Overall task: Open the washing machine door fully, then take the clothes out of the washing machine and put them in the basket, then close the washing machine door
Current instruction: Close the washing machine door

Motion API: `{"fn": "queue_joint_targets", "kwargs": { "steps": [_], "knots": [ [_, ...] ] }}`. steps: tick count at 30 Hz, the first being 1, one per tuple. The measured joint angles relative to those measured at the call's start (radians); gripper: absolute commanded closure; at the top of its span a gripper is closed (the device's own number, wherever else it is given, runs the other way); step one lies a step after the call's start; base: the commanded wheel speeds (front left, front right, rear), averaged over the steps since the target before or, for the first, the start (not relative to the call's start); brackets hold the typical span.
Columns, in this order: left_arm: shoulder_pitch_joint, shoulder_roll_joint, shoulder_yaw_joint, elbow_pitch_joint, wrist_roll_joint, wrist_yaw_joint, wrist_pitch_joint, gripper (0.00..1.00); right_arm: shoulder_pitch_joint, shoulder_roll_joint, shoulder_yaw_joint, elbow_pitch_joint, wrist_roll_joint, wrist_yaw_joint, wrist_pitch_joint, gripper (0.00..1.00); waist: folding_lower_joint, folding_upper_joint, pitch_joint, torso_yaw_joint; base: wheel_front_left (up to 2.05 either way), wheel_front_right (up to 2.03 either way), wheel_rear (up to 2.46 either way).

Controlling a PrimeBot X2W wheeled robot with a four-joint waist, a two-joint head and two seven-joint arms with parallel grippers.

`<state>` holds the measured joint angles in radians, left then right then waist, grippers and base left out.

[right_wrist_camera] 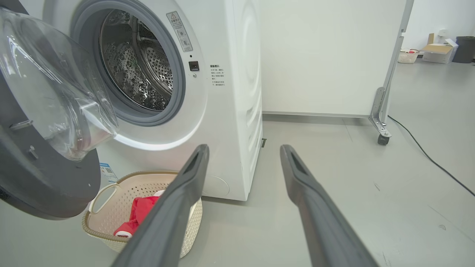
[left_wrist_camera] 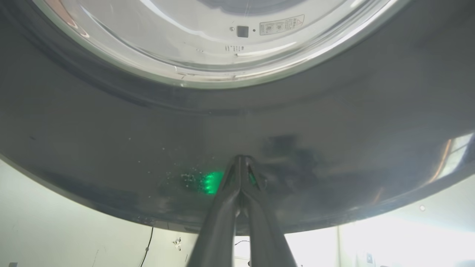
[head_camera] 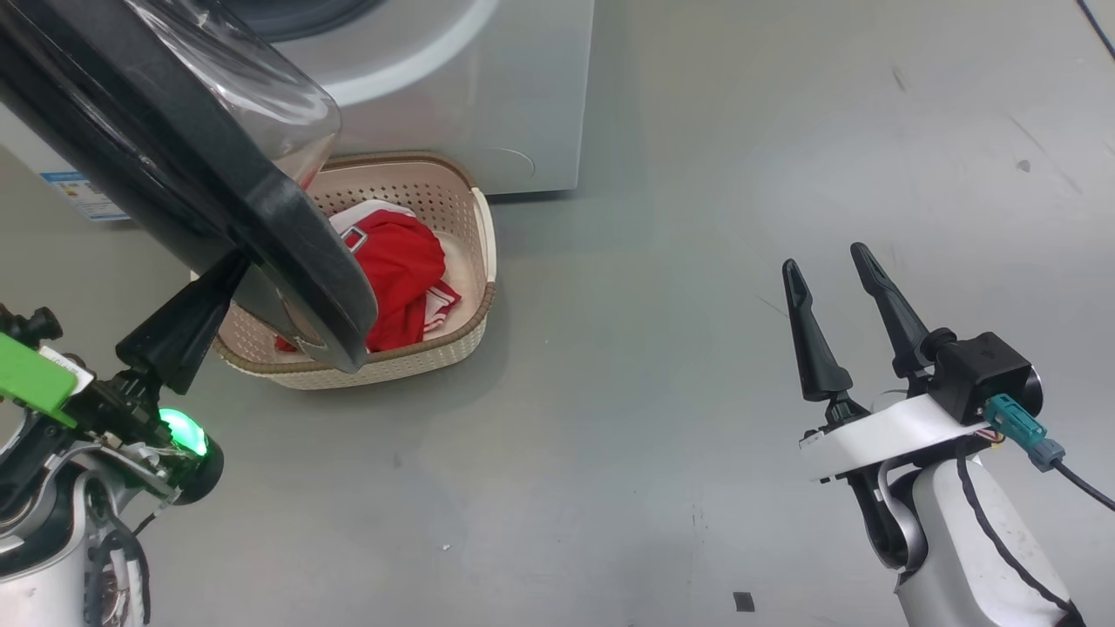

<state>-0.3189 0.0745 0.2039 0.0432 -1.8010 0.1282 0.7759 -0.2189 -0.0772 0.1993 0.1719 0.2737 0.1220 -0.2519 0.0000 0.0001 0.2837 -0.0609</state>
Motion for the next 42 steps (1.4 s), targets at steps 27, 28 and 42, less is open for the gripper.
{"fn": "queue_joint_targets", "kwargs": {
  "steps": [27,28,42],
  "knots": [
    [-0.17,-0.024,-0.023,0.081,0.089,0.0,-0.25,1.0,-0.005,0.02,-0.028,-0.026,0.028,0.0,0.0,0.0,0.0,0.0,0.075,-0.19,0.0,0.0,0.0],
    [-0.175,-0.024,-0.027,0.085,0.092,0.0,-0.255,1.0,-0.005,0.02,-0.03,-0.027,0.028,0.0,0.0,0.0,0.0,0.0,0.077,-0.191,0.0,0.0,0.0],
    [-0.253,-0.027,-0.045,0.144,0.106,0.0,-0.322,1.0,-0.009,0.025,0.027,-0.03,0.028,0.0,0.0,0.0,0.0,0.0,0.086,-0.196,0.0,0.0,0.0]
  ]
}}
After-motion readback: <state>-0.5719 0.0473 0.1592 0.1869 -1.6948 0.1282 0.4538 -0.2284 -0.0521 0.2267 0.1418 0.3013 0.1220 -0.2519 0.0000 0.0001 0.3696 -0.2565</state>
